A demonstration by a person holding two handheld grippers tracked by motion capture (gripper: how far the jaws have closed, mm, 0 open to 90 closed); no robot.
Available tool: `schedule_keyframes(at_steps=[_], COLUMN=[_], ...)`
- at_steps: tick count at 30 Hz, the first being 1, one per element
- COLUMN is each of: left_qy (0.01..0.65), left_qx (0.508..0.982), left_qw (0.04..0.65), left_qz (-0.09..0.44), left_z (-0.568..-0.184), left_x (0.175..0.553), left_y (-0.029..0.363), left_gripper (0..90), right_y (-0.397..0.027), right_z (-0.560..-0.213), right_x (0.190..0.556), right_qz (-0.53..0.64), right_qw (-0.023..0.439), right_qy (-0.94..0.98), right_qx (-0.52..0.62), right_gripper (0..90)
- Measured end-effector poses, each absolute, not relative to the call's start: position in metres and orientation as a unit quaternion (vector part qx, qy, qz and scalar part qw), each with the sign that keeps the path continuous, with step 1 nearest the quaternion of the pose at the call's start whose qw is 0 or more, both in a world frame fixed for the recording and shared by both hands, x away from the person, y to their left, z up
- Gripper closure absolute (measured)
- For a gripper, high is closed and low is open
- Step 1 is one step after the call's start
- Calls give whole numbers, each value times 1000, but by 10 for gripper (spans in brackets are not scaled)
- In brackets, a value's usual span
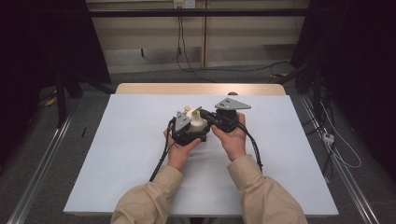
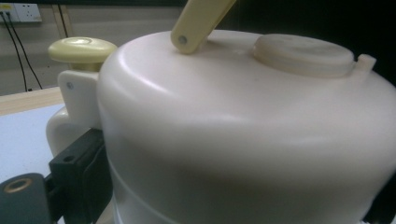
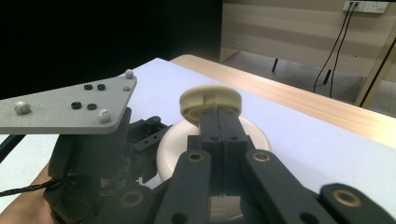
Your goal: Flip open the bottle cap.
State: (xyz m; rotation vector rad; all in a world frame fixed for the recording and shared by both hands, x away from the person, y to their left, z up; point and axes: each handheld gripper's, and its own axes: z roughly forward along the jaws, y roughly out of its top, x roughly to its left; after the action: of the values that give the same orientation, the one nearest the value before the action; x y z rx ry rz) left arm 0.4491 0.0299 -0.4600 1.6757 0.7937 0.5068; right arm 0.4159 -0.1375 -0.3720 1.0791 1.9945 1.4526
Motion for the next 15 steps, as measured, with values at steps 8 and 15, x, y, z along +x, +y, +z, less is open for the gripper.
schedule_keyframes(at_steps=[8, 15], left_qy=[338, 338], left_qx=[715, 716], left_qw=[573, 572], left_qz=[216, 216], left_z=[-460, -460], left_x=[449, 449], left_y=[30, 30], left_gripper=[68, 68], right_y=[-135, -134], right_z=[-371, -370], right_x=[418, 421], right_qz=[527, 527], right_qw=[224, 225], right_qy=[722, 720], right_qx=[389, 391], right_gripper=[900, 900])
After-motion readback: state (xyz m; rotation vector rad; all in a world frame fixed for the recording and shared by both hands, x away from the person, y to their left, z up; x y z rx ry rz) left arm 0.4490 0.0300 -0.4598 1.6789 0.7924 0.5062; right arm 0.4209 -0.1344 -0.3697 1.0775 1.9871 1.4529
